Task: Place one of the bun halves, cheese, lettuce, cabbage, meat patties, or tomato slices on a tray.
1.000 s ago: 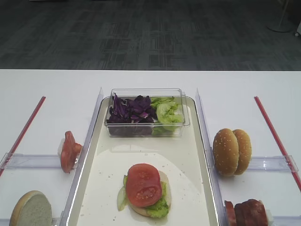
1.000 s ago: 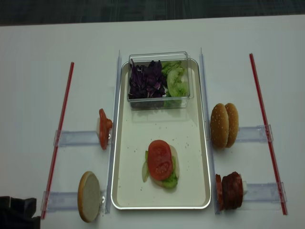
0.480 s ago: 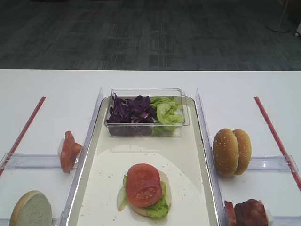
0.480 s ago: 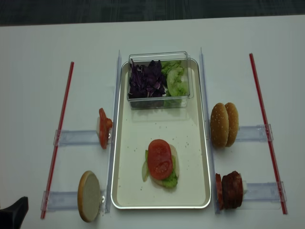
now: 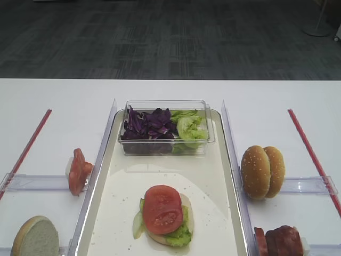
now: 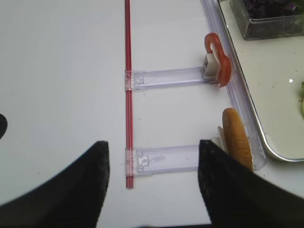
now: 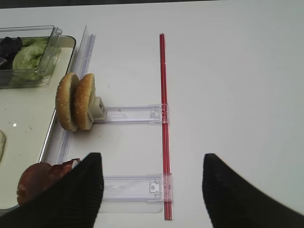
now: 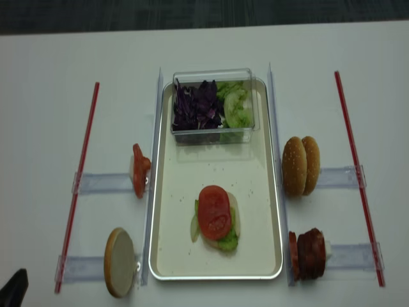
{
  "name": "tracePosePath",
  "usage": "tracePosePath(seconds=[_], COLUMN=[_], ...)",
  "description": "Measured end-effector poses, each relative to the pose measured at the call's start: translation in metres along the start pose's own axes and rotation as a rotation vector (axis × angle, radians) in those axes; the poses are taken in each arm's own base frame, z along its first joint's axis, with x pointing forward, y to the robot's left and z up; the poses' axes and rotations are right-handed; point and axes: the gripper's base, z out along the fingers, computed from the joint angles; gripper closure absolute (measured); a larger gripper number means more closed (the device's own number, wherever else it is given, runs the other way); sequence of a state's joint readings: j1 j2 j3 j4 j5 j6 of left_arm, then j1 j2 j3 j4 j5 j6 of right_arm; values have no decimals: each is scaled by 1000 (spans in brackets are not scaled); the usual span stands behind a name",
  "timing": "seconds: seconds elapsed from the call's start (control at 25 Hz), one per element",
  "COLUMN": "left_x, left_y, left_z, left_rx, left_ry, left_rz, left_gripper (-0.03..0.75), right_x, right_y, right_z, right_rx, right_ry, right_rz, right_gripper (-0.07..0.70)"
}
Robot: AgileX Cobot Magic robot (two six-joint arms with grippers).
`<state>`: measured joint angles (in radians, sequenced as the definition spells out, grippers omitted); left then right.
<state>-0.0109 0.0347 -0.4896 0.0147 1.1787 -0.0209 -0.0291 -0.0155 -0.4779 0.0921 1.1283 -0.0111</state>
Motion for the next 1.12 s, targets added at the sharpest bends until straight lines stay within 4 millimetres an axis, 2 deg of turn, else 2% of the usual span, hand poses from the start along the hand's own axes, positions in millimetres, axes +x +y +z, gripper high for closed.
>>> tracePosePath(seconds=[1.12], left_x=[5], left_y=[1], left_z=[-5], left_rx=[-3], left_ry=[-43], left_rz=[0], left_gripper=[334], right_x=[0], right_y=[0], right_z=[0], right_rx=[0], right_ry=[0], right_rz=[0], right_gripper=[152])
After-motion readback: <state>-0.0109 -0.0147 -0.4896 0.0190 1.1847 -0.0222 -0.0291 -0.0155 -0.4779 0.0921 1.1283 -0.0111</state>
